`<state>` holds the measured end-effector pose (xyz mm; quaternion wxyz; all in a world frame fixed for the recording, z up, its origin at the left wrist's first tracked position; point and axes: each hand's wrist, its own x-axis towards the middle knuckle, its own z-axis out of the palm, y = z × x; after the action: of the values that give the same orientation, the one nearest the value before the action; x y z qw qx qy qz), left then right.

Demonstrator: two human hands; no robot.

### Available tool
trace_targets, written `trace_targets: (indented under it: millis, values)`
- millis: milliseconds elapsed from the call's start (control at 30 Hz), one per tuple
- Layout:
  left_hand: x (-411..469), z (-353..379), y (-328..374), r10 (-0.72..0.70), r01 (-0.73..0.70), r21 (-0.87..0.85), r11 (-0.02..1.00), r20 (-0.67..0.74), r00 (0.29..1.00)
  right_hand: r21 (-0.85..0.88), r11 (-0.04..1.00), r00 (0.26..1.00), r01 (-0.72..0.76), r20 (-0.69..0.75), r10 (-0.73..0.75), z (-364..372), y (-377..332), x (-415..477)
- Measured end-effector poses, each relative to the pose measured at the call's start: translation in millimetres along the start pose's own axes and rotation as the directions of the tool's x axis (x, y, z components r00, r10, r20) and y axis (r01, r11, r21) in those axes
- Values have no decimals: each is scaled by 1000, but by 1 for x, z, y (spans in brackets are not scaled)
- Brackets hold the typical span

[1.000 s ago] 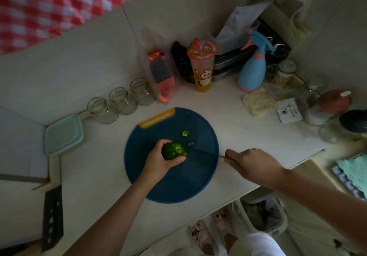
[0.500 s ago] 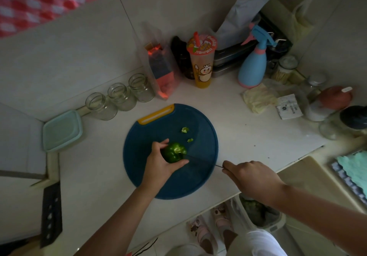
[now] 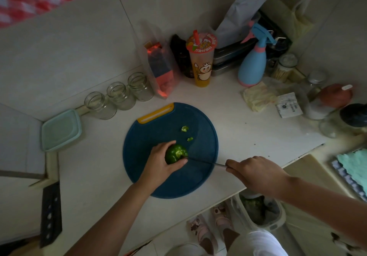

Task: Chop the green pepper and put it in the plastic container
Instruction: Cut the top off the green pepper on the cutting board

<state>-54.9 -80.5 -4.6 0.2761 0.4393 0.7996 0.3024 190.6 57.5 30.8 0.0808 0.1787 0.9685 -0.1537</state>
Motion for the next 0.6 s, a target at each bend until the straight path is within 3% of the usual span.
trace_targets:
  millis: [133,400,600]
  values:
    - [-1,0,2,-1,1,21,1000,-9,1000,26,1000,1000,-2,7,1,3,-1,0]
    - [4,-15,-2,-88,84,25,996,226,970,83,996,1000,-13,10,13,4,-7,0]
    - [1,-11,-1,-64,68,-18,998,186,981,51,998,998,-26,63,22,-1,-12,-4]
